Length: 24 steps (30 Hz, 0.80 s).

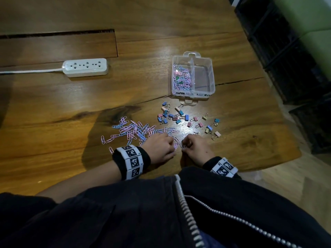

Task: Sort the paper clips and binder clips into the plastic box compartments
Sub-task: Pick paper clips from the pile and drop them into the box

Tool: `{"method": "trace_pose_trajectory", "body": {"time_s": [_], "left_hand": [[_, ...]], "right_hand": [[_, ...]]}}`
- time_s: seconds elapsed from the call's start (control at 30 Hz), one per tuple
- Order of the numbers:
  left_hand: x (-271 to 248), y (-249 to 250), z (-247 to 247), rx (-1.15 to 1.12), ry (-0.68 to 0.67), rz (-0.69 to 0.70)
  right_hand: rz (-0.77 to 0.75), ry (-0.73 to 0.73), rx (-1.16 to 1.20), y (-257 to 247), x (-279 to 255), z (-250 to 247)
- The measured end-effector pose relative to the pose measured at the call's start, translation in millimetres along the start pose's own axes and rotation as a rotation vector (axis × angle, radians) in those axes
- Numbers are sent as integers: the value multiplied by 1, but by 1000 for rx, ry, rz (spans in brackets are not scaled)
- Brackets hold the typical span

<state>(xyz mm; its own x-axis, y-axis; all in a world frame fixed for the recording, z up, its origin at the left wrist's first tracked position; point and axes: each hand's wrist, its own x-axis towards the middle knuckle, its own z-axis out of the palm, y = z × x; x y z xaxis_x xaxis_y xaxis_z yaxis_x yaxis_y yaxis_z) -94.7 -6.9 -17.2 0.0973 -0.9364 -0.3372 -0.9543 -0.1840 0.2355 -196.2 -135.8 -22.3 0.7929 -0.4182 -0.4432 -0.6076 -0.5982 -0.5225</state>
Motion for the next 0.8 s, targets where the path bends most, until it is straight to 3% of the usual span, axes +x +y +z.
{"method": "trace_pose_trajectory", "body": {"time_s": [0.1, 0.2, 0.3, 0.43, 0.57, 0.8], "left_hand": [[-2, -4, 1, -113, 62, -36], [-2, -12, -6, -396, 156, -185], [2, -22, -20, -723, 146, -324], [13, -37, -33, -1189, 100, -476], [19, -50, -40, -1385, 43, -467], [13, -43, -45, -1561, 82, -439]], "right_hand": [[-65, -29, 19, -1, -1, 0], [-58, 4, 68, 1, -2, -1], [0, 47, 98, 1, -2, -3], [-55, -21, 89, -7, 6, 0], [-36, -38, 334, -17, 11, -6], [-104, 35, 699, -25, 10, -9]]}}
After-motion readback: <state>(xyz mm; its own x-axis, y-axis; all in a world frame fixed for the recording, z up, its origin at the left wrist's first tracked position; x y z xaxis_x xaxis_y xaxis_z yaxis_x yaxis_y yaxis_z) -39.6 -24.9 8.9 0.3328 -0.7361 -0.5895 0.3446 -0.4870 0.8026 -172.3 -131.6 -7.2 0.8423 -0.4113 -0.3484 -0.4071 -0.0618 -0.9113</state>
